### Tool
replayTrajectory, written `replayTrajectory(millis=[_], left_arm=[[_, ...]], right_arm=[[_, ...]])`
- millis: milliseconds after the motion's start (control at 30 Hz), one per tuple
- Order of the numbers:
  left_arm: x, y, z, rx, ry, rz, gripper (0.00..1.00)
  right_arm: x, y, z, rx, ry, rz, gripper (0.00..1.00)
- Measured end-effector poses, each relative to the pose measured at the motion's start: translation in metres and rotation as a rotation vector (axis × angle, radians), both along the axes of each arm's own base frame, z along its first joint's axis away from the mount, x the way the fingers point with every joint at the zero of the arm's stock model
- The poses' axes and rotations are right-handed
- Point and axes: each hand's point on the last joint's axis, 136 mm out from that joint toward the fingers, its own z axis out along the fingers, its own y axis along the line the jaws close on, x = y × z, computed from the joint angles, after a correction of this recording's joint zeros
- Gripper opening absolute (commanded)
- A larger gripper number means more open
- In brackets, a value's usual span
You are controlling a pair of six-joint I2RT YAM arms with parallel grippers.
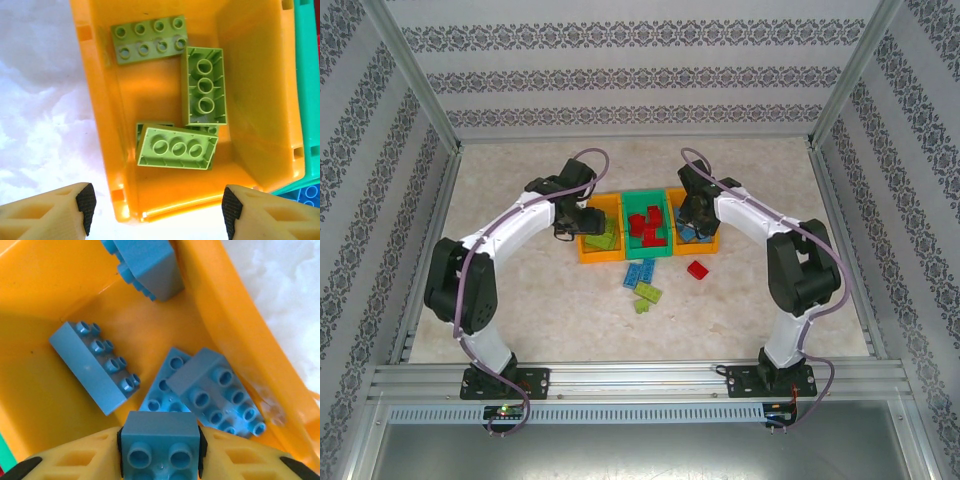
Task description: Sort the legos into containers by color
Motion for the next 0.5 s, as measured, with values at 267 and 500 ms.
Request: replayTrajectory(millis=[267,500], left_arm=[[-0.031,0.015,-0.013,0.016,0.057,0.047,0.76],[-0.045,0.008,-0.026,-0.037,0.121,0.057,0.77]], right_arm=[[0.004,0.005,0.002,0.012,-0.001,0.039,0.70],[-0.026,0.021,0.027,-0.046,-0.068,0.211,0.73]])
